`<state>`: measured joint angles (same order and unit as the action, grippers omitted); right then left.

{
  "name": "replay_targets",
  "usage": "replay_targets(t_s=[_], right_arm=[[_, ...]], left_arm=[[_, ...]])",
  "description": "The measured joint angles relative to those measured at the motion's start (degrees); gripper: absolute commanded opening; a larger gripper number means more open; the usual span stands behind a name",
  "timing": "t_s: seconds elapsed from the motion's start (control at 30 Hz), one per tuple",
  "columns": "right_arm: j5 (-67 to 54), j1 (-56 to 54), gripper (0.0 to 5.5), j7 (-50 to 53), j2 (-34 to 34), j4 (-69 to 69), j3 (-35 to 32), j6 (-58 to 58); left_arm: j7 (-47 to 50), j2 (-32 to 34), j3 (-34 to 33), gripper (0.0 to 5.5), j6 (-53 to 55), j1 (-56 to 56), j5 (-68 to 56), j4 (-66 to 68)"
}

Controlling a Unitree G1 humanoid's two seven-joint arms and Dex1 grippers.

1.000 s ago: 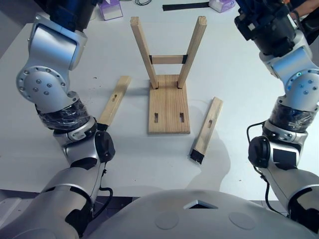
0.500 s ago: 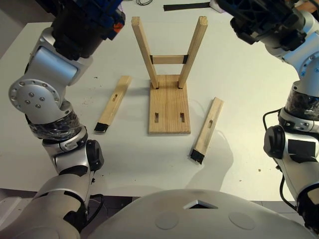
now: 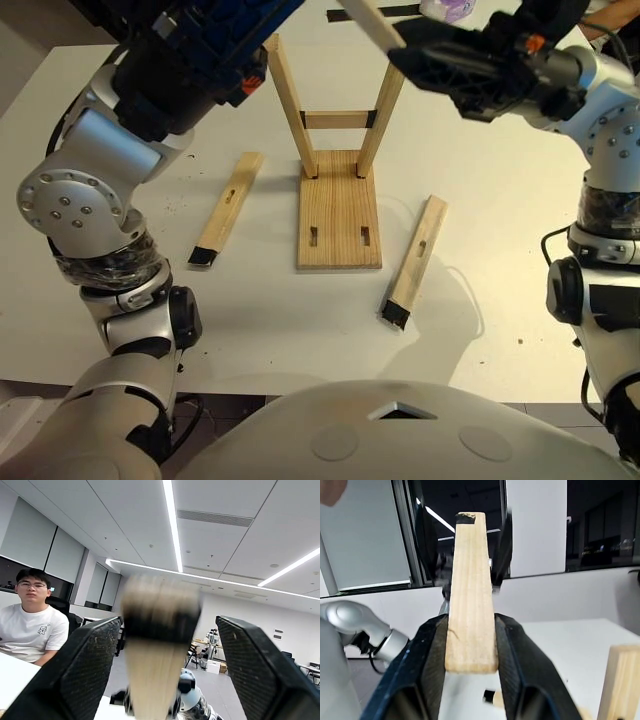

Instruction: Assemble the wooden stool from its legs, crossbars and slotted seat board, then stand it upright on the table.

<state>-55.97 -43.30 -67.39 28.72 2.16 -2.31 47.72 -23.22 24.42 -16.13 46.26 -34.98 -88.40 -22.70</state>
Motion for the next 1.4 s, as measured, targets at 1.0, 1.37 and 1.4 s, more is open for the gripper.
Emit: replay_targets(t_s=[1.0,1.37,1.4], right_arm=[[6.82,3.73,2.04,0.85,-1.62,3.12,0.78,-5.96],[18.98,16.27,2.94,6.39,1.19,0.10,-4.31,-21.04],[19.05,16.21,2.94,7.23,1.35,-0.64,-5.26,-21.70]], left_arm=[[-7.97,5.67,2.37,1.31,-3.26,5.66,9.43,-0.69],[-25.16,20.96,1.11,1.31,-7.44,21.04,30.70,2.18],[-27.07,21.72,2.46,1.31,-8.72,22.70,33.37,2.24]])
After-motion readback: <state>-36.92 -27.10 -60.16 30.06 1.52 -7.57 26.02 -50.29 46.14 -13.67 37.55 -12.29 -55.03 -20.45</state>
